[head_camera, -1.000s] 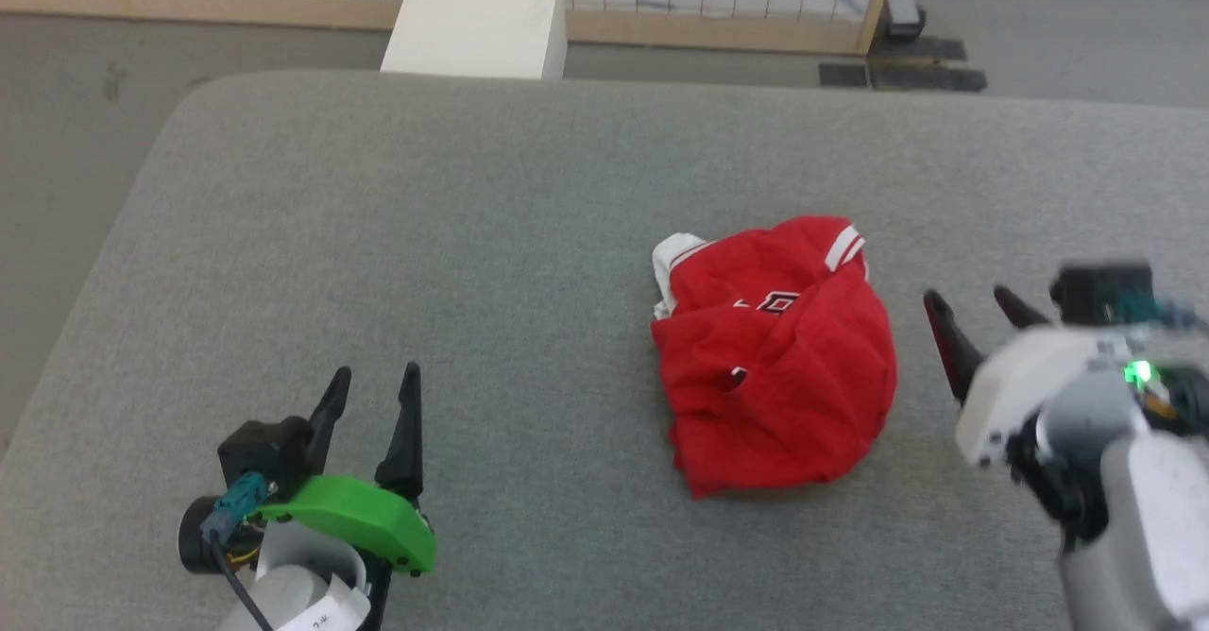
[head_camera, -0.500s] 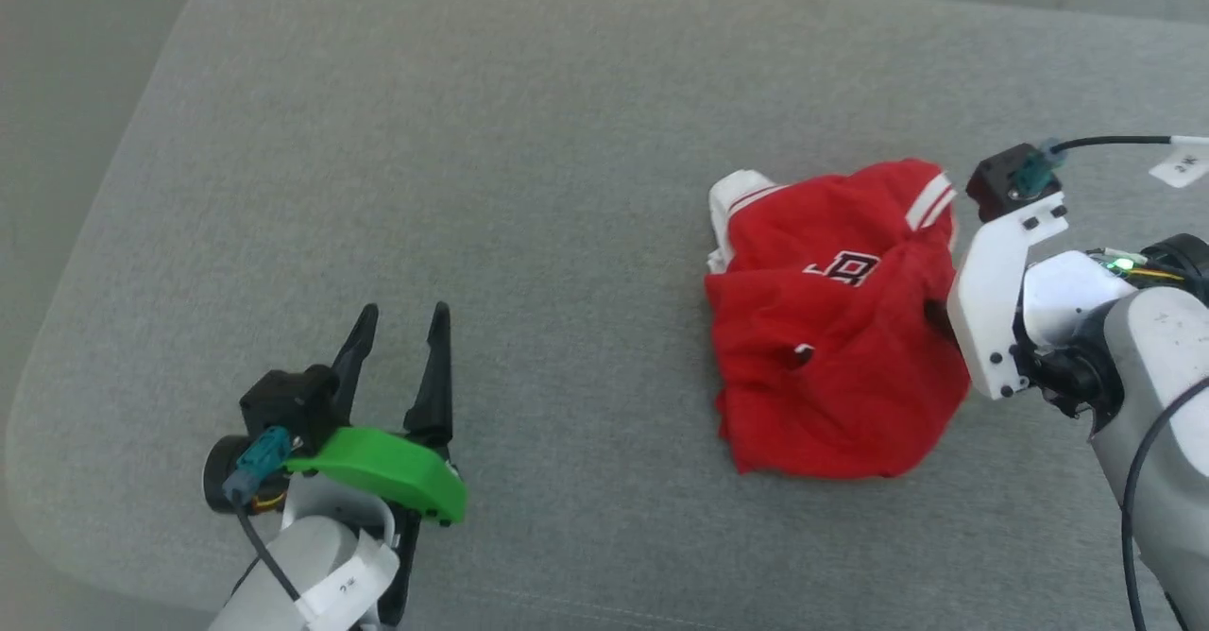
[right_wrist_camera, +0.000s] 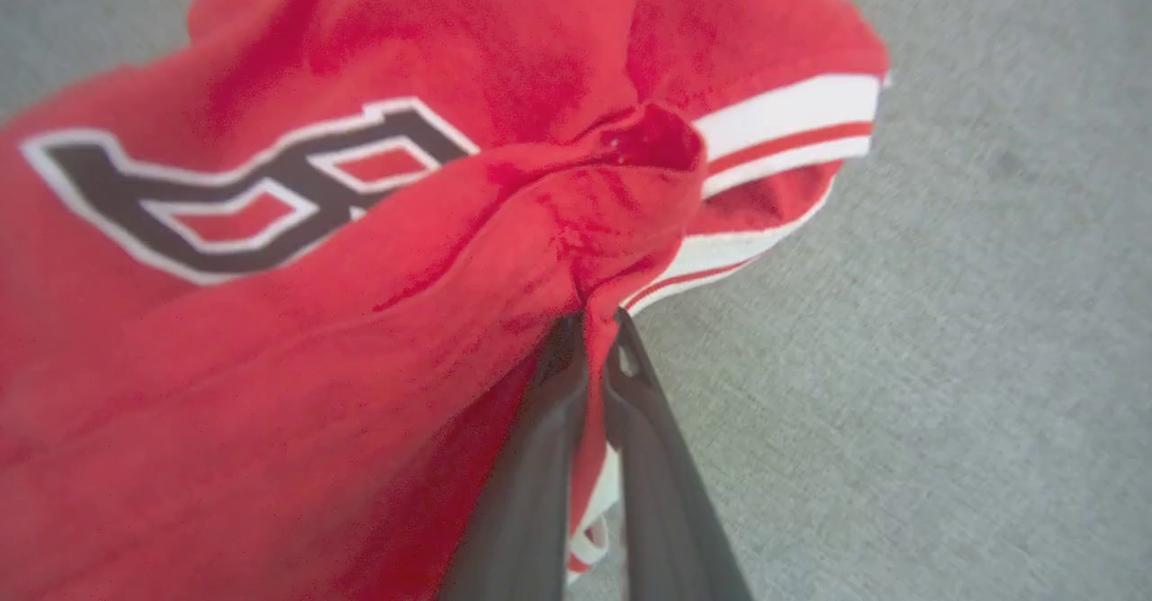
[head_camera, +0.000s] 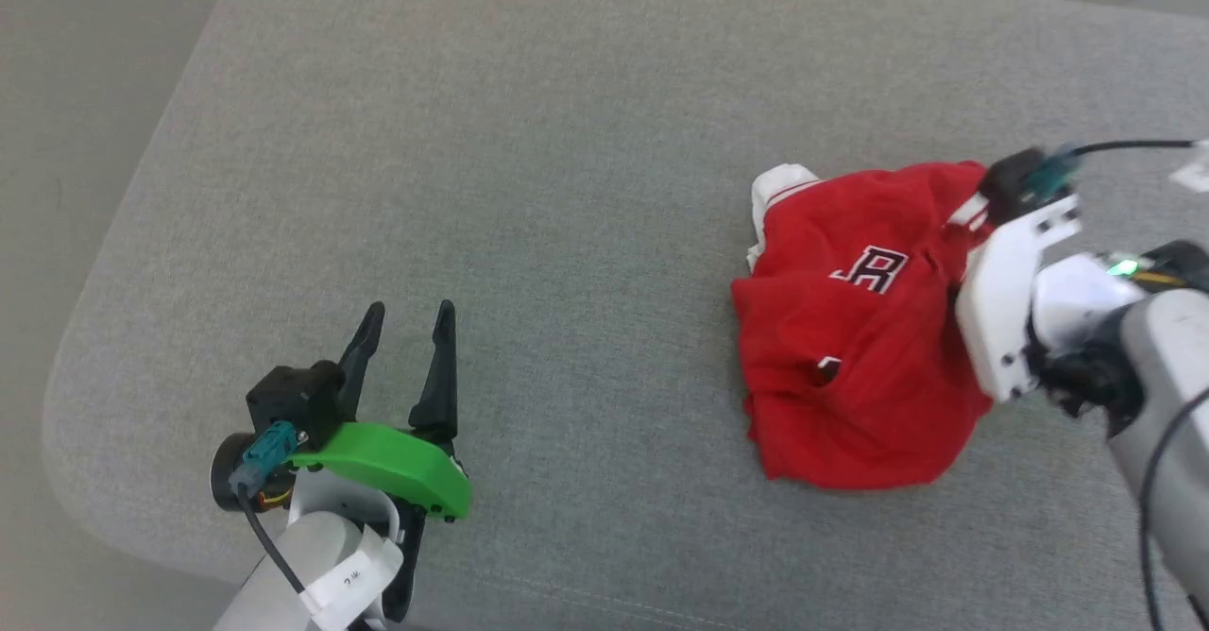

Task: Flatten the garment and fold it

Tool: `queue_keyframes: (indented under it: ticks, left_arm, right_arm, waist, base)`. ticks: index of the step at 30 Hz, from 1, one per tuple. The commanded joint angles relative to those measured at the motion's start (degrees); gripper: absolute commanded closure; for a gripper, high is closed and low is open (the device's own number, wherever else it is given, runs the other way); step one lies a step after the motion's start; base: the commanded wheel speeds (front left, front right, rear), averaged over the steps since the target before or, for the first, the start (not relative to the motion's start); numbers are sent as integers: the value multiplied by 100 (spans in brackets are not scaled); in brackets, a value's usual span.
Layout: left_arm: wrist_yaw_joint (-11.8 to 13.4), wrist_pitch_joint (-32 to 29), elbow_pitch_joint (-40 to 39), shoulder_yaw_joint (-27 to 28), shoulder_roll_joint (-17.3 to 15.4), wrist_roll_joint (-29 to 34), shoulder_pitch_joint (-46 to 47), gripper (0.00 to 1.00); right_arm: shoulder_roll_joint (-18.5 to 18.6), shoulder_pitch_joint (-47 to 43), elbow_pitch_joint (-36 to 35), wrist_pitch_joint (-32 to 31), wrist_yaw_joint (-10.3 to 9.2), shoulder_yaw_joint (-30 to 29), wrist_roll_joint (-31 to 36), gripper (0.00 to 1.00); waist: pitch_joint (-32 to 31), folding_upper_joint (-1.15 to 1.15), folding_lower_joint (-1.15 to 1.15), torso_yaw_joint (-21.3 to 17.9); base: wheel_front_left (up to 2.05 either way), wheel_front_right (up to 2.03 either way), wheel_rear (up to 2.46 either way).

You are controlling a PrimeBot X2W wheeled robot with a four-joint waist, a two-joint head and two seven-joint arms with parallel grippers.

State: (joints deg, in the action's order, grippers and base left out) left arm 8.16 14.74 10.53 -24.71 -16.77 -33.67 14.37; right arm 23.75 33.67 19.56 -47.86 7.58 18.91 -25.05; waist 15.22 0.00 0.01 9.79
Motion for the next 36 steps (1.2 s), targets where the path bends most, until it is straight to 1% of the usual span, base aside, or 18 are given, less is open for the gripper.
queue_keyframes:
  ticks: [1, 6, 8, 11, 16, 19, 20, 21, 24, 28, 32, 36]
  left_arm:
    - [-30, 26, 13, 25, 14, 29, -18, 0]
    - [-53, 26, 39, 63, 12, -10, -121, 0]
    - [-57, 25, 52, 70, 10, -40, -163, 0]
    - [-78, 18, 57, 70, 12, -93, -202, 0]
    - [-85, 3, 63, 55, 5, -129, -227, 0]
    - [-85, -8, 68, 46, -1, -144, -228, 0]
    - [-85, -12, 72, 45, -5, -149, -229, 0]
    - [-85, -19, 78, 45, -11, -157, -231, 0]
    - [-84, -33, 90, 47, -32, -177, -247, 0]
    - [-71, -60, 90, 47, -66, -200, -292, 0]
    - [-58, -83, 68, 32, -87, -218, -341, 0]
    - [-48, -97, 50, 14, -92, -239, -392, 0]
  right_arm:
    - [53, -31, -69, 224, -9, -194, -25, 100]
    - [116, -323, -261, 661, -9, -1102, 120, 100]
    - [149, -622, -306, 662, -9, -1505, 265, 100]
    - [82, -1228, -306, 516, -9, -2032, 440, 100]
    - [-319, -2108, -311, 288, -9, -2564, 548, 100]
    - [-537, -2351, -414, 429, -9, -2775, 627, 100]
    - [-584, -2383, -451, 500, -9, -2811, 648, 75]
    - [-639, -2400, -515, 628, -9, -2852, 645, 0]
    - [-746, -2379, -712, 1009, -9, -2980, 608, 0]
    - [-962, -2290, -1156, 1923, -9, -3287, 498, 0]
    - [-1372, -2432, -1698, 2902, -9, -3605, 487, 0]
    - [-1775, -2717, -2027, 3669, -9, -3945, 610, 0]
  waist:
    - [-170, 0, -1, -118]
    - [-414, 0, -1, -243]
    - [-482, 0, -1, -282]
    - [-544, 0, -1, -314]
    - [-564, 0, -1, -328]
    - [-561, 0, -1, -331]
    - [-567, 0, -1, -333]
    - [-574, 0, -1, -339]
    - [-624, 0, -1, -359]
    - [-740, 0, -1, -401]
    - [-859, 0, -1, -437]
    - [-954, 0, -1, -481]
  base:
    - [0, 0, 0]
    - [0, 0, 0]
    - [0, 0, 0]
    - [0, 0, 0]
    - [0, 0, 0]
    - [0, 0, 0]
    - [0, 0, 0]
    - [0, 0, 0]
    - [0, 0, 0]
    - [0, 0, 0]
    - [0, 0, 0]
    - [0, 0, 0]
